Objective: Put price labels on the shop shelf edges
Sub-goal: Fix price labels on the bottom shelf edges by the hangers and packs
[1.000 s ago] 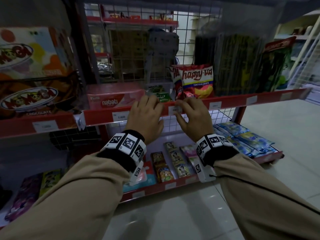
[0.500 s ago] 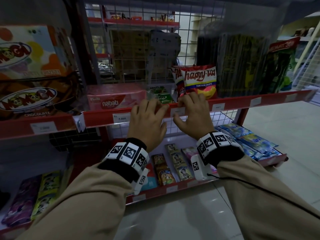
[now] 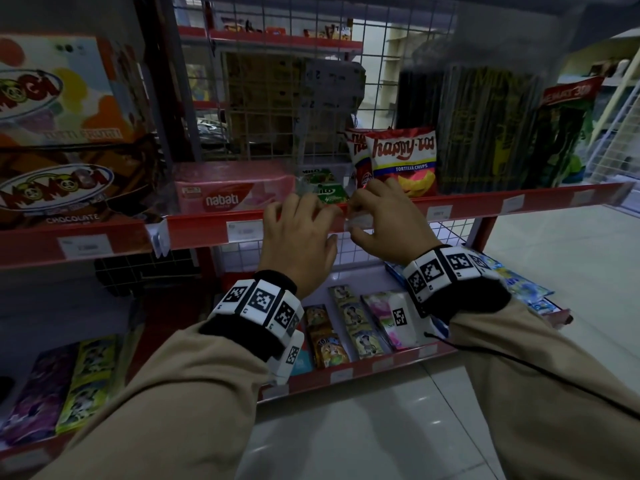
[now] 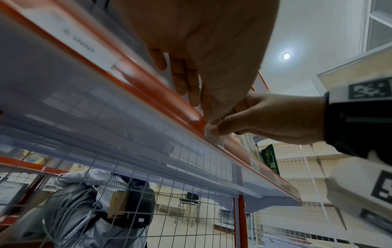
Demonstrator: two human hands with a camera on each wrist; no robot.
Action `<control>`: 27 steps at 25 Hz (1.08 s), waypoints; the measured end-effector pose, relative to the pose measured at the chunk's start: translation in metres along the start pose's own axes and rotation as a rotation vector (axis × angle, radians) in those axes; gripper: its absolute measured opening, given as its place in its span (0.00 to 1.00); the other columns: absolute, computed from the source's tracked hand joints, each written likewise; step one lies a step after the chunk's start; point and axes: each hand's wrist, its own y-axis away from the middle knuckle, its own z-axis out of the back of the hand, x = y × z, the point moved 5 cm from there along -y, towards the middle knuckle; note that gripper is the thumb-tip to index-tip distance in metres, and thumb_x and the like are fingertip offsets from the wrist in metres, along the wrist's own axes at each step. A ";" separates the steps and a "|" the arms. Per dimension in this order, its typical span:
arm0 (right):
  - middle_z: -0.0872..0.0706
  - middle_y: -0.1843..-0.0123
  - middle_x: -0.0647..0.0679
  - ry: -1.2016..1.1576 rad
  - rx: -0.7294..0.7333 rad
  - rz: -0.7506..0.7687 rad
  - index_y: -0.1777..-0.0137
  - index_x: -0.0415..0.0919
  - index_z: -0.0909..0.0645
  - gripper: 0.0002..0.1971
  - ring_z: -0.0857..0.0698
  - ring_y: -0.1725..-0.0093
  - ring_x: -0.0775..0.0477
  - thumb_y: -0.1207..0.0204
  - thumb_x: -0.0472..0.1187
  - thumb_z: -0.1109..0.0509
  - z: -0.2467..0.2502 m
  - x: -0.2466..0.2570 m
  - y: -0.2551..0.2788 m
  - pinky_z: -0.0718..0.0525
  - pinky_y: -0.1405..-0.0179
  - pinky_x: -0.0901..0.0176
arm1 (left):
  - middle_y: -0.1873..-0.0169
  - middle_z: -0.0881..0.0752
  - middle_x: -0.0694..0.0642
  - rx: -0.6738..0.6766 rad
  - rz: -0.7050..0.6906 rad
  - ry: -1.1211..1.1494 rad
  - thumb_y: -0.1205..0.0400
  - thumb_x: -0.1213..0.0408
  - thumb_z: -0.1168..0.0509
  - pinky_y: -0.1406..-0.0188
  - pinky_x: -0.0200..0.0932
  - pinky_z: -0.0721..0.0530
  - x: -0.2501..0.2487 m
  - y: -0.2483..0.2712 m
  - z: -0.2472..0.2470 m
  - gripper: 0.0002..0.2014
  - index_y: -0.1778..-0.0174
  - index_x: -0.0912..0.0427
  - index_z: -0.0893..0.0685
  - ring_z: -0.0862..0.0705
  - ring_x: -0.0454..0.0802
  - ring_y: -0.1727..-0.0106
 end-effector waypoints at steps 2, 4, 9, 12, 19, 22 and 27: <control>0.20 0.50 0.45 -0.031 -0.010 0.001 0.48 0.42 0.20 0.12 0.29 0.48 0.44 0.30 0.43 0.28 0.002 0.000 -0.001 0.27 0.52 0.52 | 0.50 0.21 0.53 0.007 0.005 -0.008 0.24 0.54 0.33 0.46 0.54 0.32 0.000 0.000 0.001 0.17 0.40 0.52 0.19 0.24 0.56 0.47; 0.19 0.50 0.47 -0.034 -0.024 0.023 0.47 0.43 0.18 0.11 0.28 0.49 0.45 0.28 0.43 0.28 0.006 -0.001 0.000 0.31 0.53 0.56 | 0.50 0.21 0.53 0.005 0.013 -0.007 0.24 0.53 0.34 0.45 0.55 0.32 0.001 0.000 0.002 0.16 0.41 0.52 0.18 0.24 0.56 0.47; 0.23 0.49 0.48 -0.033 0.089 -0.043 0.47 0.44 0.20 0.12 0.29 0.49 0.48 0.29 0.46 0.26 0.003 -0.003 -0.006 0.32 0.52 0.57 | 0.51 0.20 0.53 0.003 0.024 -0.008 0.24 0.53 0.34 0.44 0.57 0.33 0.001 0.001 0.004 0.15 0.43 0.52 0.17 0.23 0.56 0.47; 0.21 0.57 0.53 -0.375 -0.028 -0.173 0.56 0.43 0.20 0.04 0.23 0.58 0.56 0.28 0.35 0.28 0.013 -0.010 -0.008 0.24 0.57 0.62 | 0.51 0.19 0.52 0.009 0.037 0.004 0.22 0.55 0.35 0.44 0.57 0.33 0.001 -0.001 0.006 0.14 0.42 0.51 0.17 0.23 0.56 0.47; 0.13 0.52 0.43 -0.812 -0.169 -0.318 0.47 0.36 0.19 0.10 0.13 0.52 0.48 0.27 0.28 0.28 0.017 -0.006 -0.002 0.13 0.51 0.57 | 0.47 0.17 0.45 0.076 0.256 0.246 0.18 0.57 0.44 0.41 0.51 0.42 0.014 -0.009 0.001 0.18 0.31 0.48 0.25 0.25 0.51 0.43; 0.13 0.54 0.43 -0.896 -0.123 -0.309 0.46 0.35 0.19 0.10 0.13 0.53 0.47 0.27 0.28 0.27 0.008 0.003 0.005 0.12 0.52 0.56 | 0.49 0.16 0.44 0.065 0.306 0.270 0.16 0.51 0.45 0.42 0.52 0.42 0.014 -0.011 0.000 0.12 0.41 0.45 0.21 0.24 0.51 0.44; 0.12 0.55 0.50 -0.635 -0.135 -0.209 0.45 0.41 0.18 0.08 0.13 0.55 0.55 0.23 0.35 0.30 0.011 0.004 0.007 0.13 0.53 0.56 | 0.50 0.16 0.45 0.047 0.256 0.159 0.16 0.52 0.43 0.41 0.54 0.40 0.012 -0.010 0.000 0.08 0.47 0.47 0.21 0.24 0.52 0.45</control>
